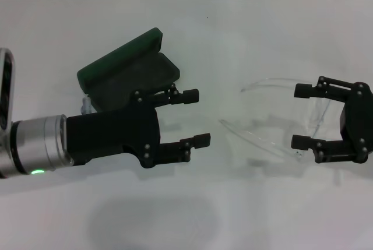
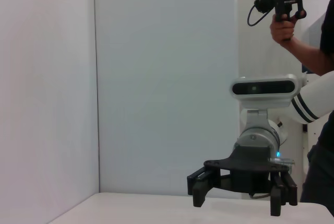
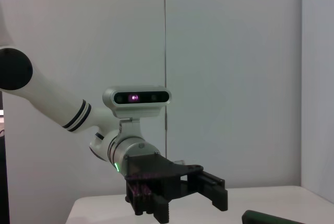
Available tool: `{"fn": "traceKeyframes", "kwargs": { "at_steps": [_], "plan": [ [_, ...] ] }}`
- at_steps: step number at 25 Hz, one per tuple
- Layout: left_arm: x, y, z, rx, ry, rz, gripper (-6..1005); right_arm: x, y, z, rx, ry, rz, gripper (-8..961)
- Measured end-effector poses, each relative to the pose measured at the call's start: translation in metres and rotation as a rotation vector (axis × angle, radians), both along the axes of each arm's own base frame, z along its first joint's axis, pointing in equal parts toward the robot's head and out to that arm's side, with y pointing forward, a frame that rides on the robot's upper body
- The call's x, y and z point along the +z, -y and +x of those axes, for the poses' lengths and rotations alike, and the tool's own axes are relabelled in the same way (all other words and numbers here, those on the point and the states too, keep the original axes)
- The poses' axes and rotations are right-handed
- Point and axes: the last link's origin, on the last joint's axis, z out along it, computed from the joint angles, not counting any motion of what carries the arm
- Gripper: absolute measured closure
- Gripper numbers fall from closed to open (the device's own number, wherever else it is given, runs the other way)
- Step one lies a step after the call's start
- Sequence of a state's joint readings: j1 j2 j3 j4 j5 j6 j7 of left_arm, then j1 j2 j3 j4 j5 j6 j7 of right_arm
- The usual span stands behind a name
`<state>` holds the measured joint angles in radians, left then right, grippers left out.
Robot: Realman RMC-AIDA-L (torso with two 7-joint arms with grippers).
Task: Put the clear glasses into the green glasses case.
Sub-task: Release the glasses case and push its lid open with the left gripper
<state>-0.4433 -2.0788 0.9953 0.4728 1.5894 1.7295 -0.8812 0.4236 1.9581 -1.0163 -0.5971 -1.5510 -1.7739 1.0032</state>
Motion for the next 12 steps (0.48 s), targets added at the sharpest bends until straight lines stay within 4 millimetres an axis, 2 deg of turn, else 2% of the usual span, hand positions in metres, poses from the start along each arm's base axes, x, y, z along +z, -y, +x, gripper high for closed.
{"fn": "traceKeyframes", "kwargs": {
  "at_steps": [9,12],
  "plan": [
    [0.0009,-0.0008,0.0000,0.006,0.007,0.009,251,0.0003,-0.0013,-0.0018,0.009,0.003,0.003,81],
    [0.0067,-0.0084,-0.0023,0.048,0.020,0.057,253,0.0002,-0.0011,-0.0018,0.009,0.003,0.002,81]
  ]
}}
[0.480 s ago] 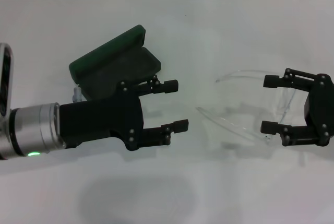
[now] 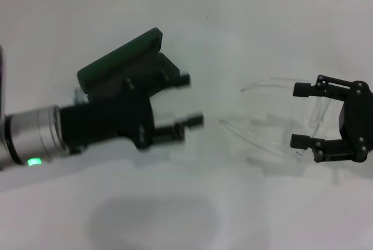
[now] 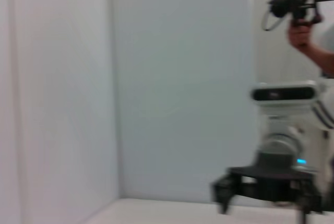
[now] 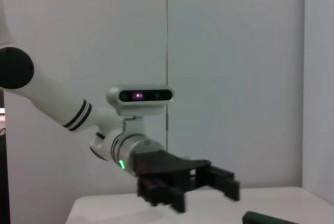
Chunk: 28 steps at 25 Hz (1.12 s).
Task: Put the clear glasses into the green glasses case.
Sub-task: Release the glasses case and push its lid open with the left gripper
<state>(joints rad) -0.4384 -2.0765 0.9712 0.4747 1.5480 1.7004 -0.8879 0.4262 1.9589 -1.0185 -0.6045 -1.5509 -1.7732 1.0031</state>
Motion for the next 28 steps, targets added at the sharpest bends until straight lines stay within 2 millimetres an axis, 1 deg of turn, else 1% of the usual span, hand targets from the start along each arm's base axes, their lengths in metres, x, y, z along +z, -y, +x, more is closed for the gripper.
{"fn": "traceKeyframes", "kwargs": {
  "at_steps": [4,7,9,12,14,17,21,25,28],
  "plan": [
    [0.029,-0.033,-0.007,0.147,-0.030,0.100,254,0.001,0.001,0.001,-0.001,0.000,-0.001,81],
    [0.052,-0.055,-0.006,0.222,-0.134,0.105,255,0.001,0.001,0.001,0.002,-0.001,-0.004,81],
    [0.065,-0.070,-0.001,0.277,-0.222,0.108,256,0.002,0.002,0.002,0.001,-0.001,-0.004,81],
    [0.072,-0.090,0.004,0.390,-0.352,0.087,257,0.001,0.003,0.002,0.000,0.000,-0.007,82],
    [0.070,-0.100,0.007,0.440,-0.424,0.065,258,0.000,0.004,0.003,0.000,0.004,-0.013,82],
    [0.061,-0.108,0.009,0.498,-0.511,0.025,259,-0.002,0.004,0.002,0.003,0.011,-0.022,82],
    [0.047,-0.120,0.009,0.584,-0.618,0.026,260,-0.003,0.004,0.002,0.005,0.014,-0.027,82],
    [0.036,-0.126,0.010,0.632,-0.684,0.021,262,-0.004,0.006,0.003,-0.001,0.011,-0.031,82],
    [0.034,-0.129,0.010,0.651,-0.695,0.038,263,-0.004,0.007,0.004,-0.004,0.011,-0.031,82]
  ]
}}
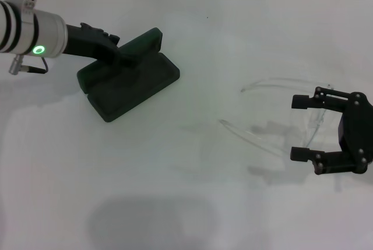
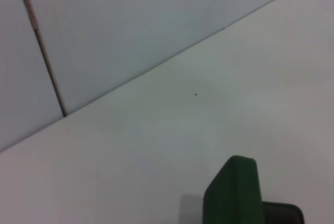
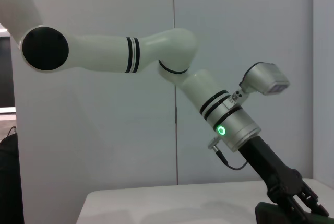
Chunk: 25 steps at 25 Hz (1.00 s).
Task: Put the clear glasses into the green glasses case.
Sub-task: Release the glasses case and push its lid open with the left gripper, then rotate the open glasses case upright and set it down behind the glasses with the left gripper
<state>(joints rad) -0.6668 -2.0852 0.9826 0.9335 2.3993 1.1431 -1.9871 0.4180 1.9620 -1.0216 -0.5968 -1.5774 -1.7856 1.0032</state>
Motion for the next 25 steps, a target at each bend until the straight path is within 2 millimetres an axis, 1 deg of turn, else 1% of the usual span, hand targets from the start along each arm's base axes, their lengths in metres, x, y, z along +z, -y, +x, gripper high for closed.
{"fn": "traceKeyframes", "kwargs": {
  "at_steps": [5,9,13,19,25],
  "plan": [
    [-0.0038,-0.0010,-0.0006,0.004,-0.027,0.009,265,0.0001,0.0004,0.0006,-0.001,0.002,-0.001,82],
    [-0.0074,0.0040,-0.0026,0.000,-0.039,-0.020,266,0.0010,0.0006,0.0017,-0.003,0.004,0.000,82],
    [-0.0057,0.0073,-0.0016,-0.003,-0.035,-0.039,268,0.0017,0.0005,0.0023,-0.004,0.006,0.001,82],
    [-0.0052,0.0077,-0.0001,-0.011,-0.038,-0.041,485,0.0005,0.0002,0.0026,-0.003,0.017,-0.004,82],
    [-0.0057,0.0069,0.0051,-0.038,-0.057,-0.046,625,0.0003,0.0017,0.0042,0.002,0.021,0.001,82]
  ]
}}
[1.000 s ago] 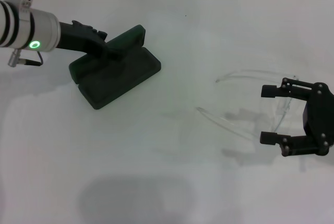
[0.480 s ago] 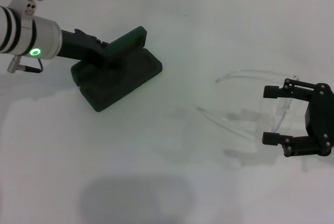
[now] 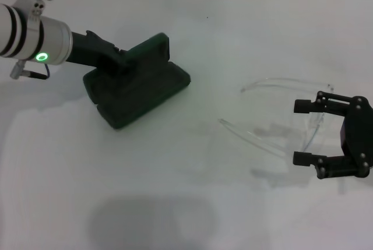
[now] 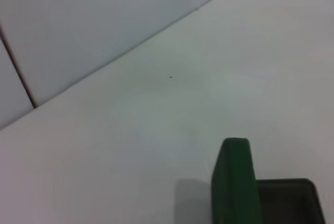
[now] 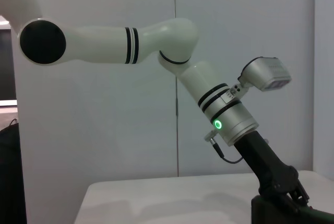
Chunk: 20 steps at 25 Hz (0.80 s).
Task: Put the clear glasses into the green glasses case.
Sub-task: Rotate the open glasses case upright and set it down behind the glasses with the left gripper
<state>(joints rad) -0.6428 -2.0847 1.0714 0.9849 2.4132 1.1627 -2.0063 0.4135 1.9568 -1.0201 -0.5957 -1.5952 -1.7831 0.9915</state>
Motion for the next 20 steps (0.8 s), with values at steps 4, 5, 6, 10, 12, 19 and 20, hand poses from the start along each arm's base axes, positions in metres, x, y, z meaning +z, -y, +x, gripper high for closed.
{"fn": "traceKeyframes", "kwargs": {
  "at_steps": [4,5,6,10,12,19,20],
  "plan": [
    [0.000,0.001,0.010,-0.048,0.004,-0.005,718,0.000,0.001,0.001,0.004,0.001,0.003,83],
    [-0.003,0.003,0.014,-0.072,0.006,-0.014,744,0.000,0.002,0.001,0.005,-0.001,0.001,83],
    [-0.007,0.006,0.020,-0.102,0.007,-0.030,770,0.000,0.003,0.001,0.008,-0.004,-0.003,83],
    [-0.021,0.015,0.035,-0.194,-0.026,-0.088,792,-0.002,0.009,0.003,0.010,-0.007,-0.016,83],
    [-0.031,0.018,0.044,-0.240,-0.051,-0.123,789,-0.003,0.012,0.005,0.010,-0.009,-0.014,83],
    [-0.062,0.024,0.080,-0.408,-0.126,-0.183,780,-0.007,0.035,0.010,0.077,-0.027,-0.036,83],
    [-0.066,0.024,0.085,-0.430,-0.134,-0.188,778,-0.007,0.035,0.010,0.077,-0.027,-0.036,83]
  ]
}}
